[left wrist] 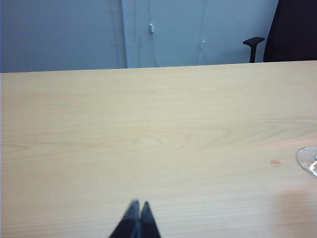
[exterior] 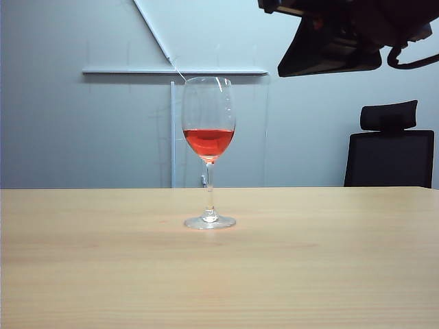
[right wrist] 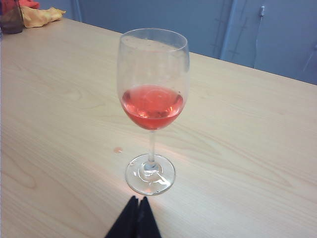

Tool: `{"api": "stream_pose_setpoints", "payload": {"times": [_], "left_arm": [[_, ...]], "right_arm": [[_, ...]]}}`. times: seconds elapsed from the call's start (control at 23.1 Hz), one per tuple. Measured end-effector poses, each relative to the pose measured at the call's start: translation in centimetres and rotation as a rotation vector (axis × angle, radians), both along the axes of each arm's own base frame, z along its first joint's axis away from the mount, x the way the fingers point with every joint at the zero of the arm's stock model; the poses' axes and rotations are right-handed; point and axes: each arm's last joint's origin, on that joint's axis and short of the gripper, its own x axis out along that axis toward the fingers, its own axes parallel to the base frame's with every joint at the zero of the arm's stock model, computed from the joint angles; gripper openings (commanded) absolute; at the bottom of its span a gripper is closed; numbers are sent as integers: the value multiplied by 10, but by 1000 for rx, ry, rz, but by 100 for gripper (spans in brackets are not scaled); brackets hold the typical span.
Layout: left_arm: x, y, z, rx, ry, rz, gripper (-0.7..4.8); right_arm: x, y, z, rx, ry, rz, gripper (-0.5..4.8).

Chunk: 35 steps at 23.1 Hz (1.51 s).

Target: Gently pick up the goblet, rotate it counterclockwise for two full turns (viewing from above), and then place it back on the table.

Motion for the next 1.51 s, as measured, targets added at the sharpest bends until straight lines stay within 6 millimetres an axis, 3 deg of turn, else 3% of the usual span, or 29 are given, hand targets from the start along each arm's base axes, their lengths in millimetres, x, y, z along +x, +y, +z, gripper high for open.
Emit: {"api": "stream_pose_setpoints", "payload": {"times": [0.3,0.48,0.65,0.82,1.08,1.51], "left_arm": [[0,0,0,0,0,0,-5],[0,0,0,0,0,0,-5],[0,0,0,0,-1,0,-5],[0,0,0,0,-1,0,-5],[0,0,0,0,-1,-1,-5],[0,0,0,0,-1,-1,-5]], "right_arm": [[-4,-9,8,12,-16,-11,-8],[-16,-66,33,79,-73,-49,-8],[-29,-119,12,110,-106,-143,-8],[-40,-146,-24,170,-149,-297,-8],[-40,-156,-58,208,-140,-401,-8],[-39,-158,-61,197,-144,-473,-8]]}}
